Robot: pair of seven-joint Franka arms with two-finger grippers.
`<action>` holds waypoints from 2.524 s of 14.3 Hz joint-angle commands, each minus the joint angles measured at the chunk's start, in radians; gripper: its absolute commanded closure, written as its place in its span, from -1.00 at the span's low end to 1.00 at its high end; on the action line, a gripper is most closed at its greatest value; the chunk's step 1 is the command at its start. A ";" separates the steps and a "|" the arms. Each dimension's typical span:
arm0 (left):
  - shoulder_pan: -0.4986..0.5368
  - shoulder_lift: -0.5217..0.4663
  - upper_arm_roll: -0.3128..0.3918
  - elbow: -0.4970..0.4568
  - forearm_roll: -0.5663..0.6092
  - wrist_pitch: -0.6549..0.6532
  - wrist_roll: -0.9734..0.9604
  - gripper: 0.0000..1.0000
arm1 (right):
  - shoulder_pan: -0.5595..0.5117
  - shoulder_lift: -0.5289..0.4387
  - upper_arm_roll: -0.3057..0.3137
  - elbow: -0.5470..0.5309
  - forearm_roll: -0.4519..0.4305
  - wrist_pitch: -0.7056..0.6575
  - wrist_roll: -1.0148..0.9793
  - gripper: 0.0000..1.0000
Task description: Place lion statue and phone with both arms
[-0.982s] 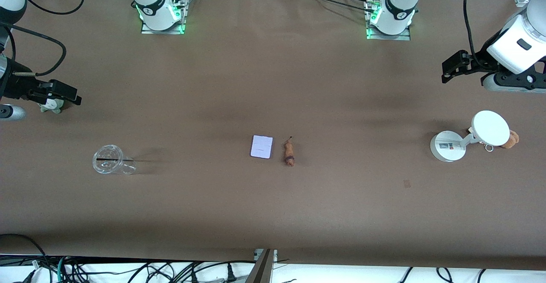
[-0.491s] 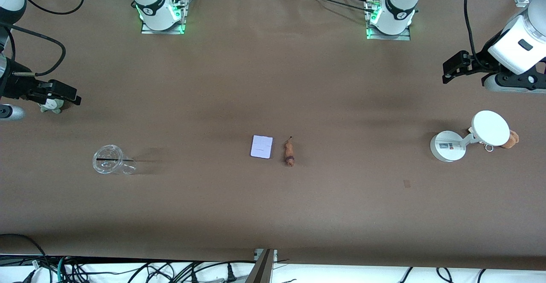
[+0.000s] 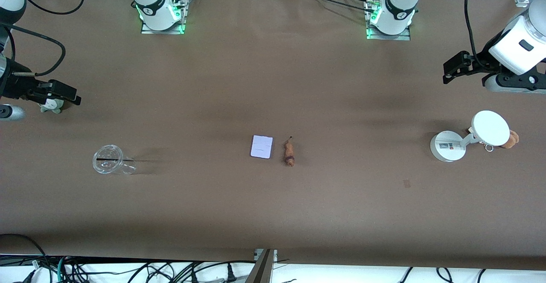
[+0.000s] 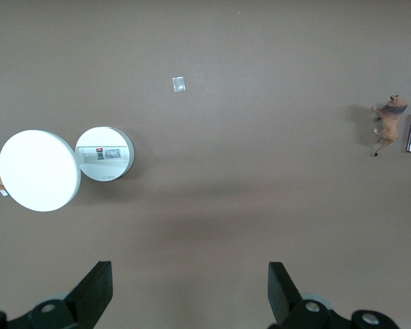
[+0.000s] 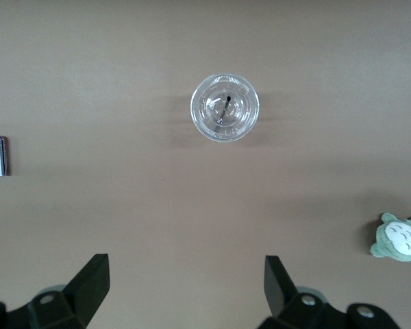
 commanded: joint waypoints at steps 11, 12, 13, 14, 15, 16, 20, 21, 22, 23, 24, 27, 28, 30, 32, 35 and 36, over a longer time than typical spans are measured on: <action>-0.001 0.029 0.001 0.015 0.023 0.000 0.006 -1.00 | -0.017 0.005 0.003 0.015 0.022 -0.010 -0.009 -1.00; -0.007 0.033 0.001 0.015 0.023 -0.005 0.006 -1.00 | -0.017 0.005 0.003 0.015 0.024 -0.010 -0.009 -1.00; -0.006 0.061 0.001 0.015 0.025 -0.012 0.008 -1.00 | -0.017 0.004 0.003 0.015 0.022 -0.010 -0.009 -1.00; -0.006 0.073 0.001 0.014 0.034 -0.016 0.009 -1.00 | -0.017 0.005 0.003 0.015 0.022 -0.010 -0.009 -1.00; -0.009 0.075 0.000 0.015 0.063 -0.020 0.010 -1.00 | -0.017 0.005 0.003 0.017 0.024 -0.010 -0.009 -1.00; -0.012 0.082 0.000 0.012 0.077 -0.019 0.011 -1.00 | -0.017 0.005 0.003 0.015 0.022 -0.010 -0.009 -1.00; -0.009 0.162 0.001 0.017 0.092 -0.020 0.016 -1.00 | -0.017 0.005 0.003 0.015 0.024 -0.010 -0.009 -1.00; -0.009 0.165 0.001 0.015 0.092 -0.020 0.016 -1.00 | -0.017 0.004 0.003 0.015 0.022 -0.010 -0.009 -1.00; -0.007 0.165 0.001 0.014 0.092 -0.020 0.016 -1.00 | -0.017 0.005 0.003 0.015 0.024 -0.010 -0.009 -1.00; -0.006 0.167 0.001 0.014 0.091 -0.020 0.017 -1.00 | -0.017 0.004 0.003 0.015 0.022 -0.010 -0.009 -1.00; 0.002 0.167 0.001 0.012 0.077 -0.020 0.019 -1.00 | -0.017 0.004 0.003 0.015 0.024 -0.010 -0.009 -1.00; -0.012 0.167 0.001 0.014 0.033 -0.009 0.000 -1.00 | -0.017 0.004 0.003 0.015 0.022 -0.010 -0.009 -1.00; -0.013 0.170 0.001 0.014 0.010 -0.006 -0.009 -1.00 | -0.017 0.005 0.003 0.015 0.022 -0.010 -0.009 -1.00; -0.013 0.184 0.000 0.012 0.005 0.021 -0.065 -1.00 | -0.017 0.004 0.003 0.015 0.022 -0.010 -0.009 -1.00; -0.015 0.219 -0.002 0.012 -0.041 0.070 -0.118 -1.00 | -0.018 0.005 0.003 0.015 0.024 -0.010 -0.009 -1.00; -0.059 0.297 -0.005 0.007 -0.075 0.171 -0.176 -1.00 | -0.024 0.005 0.003 0.015 0.024 -0.010 -0.009 -1.00; -0.079 0.314 -0.006 0.006 -0.075 0.193 -0.205 -1.00 | -0.024 0.005 0.003 0.015 0.024 -0.010 -0.009 -1.00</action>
